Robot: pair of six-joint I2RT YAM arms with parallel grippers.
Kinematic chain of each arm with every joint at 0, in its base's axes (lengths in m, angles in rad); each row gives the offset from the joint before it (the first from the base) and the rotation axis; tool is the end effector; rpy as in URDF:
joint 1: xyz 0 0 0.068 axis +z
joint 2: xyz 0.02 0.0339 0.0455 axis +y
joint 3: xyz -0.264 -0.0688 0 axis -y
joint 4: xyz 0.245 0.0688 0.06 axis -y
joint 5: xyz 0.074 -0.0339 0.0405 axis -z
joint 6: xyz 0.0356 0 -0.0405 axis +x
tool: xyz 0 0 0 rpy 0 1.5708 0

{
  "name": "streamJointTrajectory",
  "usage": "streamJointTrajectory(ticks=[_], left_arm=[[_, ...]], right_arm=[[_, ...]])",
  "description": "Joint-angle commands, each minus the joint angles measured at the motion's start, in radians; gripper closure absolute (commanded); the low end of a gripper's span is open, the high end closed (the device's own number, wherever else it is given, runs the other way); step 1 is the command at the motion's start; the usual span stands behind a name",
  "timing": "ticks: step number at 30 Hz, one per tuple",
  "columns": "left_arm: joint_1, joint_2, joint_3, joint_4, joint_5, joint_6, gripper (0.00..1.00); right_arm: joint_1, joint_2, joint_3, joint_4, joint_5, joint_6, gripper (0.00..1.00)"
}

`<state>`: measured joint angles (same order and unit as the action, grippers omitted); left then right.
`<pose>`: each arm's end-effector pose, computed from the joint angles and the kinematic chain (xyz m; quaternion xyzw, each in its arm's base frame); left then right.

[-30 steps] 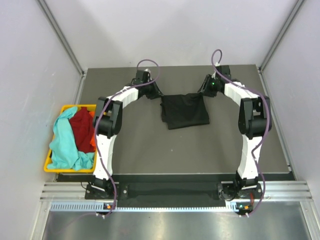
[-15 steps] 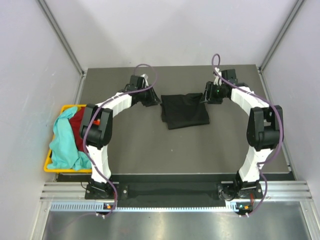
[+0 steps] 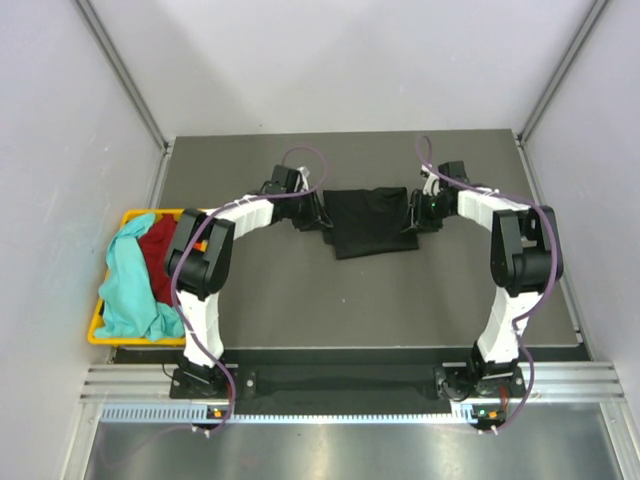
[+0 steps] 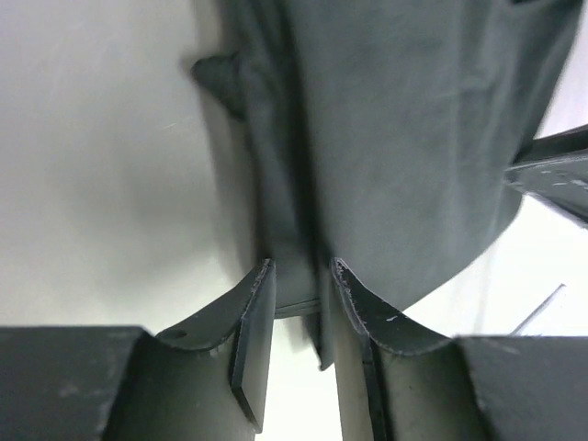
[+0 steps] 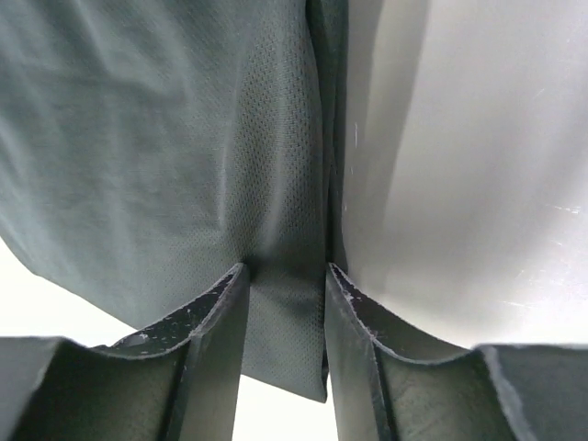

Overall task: Fold and stack the t-shirts
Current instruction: Fold the tshirt

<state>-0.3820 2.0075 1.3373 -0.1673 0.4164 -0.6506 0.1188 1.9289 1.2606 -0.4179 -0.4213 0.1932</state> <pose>0.3957 -0.1745 0.1684 -0.0489 0.9151 -0.3410 0.2098 0.3871 0.0609 0.1618 -0.0148 0.9505 0.2370 0.2002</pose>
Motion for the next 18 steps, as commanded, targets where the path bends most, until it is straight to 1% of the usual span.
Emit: streamJointTrajectory(ticks=[1, 5, 6, 8, 10, 12, 14, 18], left_arm=[[0.0, -0.018, -0.021, 0.015, -0.017, 0.032, 0.66], [0.0, -0.07, -0.067, 0.031, -0.056, 0.054, 0.65], [0.0, -0.075, -0.076, 0.034, -0.048, 0.057, 0.65], [0.0, -0.076, -0.082, 0.055, -0.01, 0.065, 0.64], [0.002, -0.066, -0.086, 0.055, -0.002, 0.075, 0.64], [0.002, -0.062, -0.09, 0.051, -0.008, 0.081, 0.64], [0.002, -0.065, -0.107, 0.078, -0.007, 0.083, 0.62], [0.002, -0.052, -0.112, 0.106, 0.015, 0.094, 0.62]], right_arm=[[-0.011, -0.056, -0.044, 0.06, -0.031, 0.005, 0.62], [-0.011, -0.082, -0.116, 0.105, -0.054, 0.044, 0.65], [-0.011, -0.088, -0.127, 0.114, -0.059, 0.052, 0.68], [-0.01, -0.106, -0.162, 0.137, -0.076, 0.067, 0.71], [-0.011, -0.128, -0.19, 0.16, -0.082, 0.083, 0.71], [-0.011, -0.148, -0.216, 0.18, -0.083, 0.095, 0.69], [-0.011, -0.157, -0.23, 0.189, -0.088, 0.103, 0.66], [-0.01, -0.153, -0.257, 0.223, -0.099, 0.114, 0.65]])
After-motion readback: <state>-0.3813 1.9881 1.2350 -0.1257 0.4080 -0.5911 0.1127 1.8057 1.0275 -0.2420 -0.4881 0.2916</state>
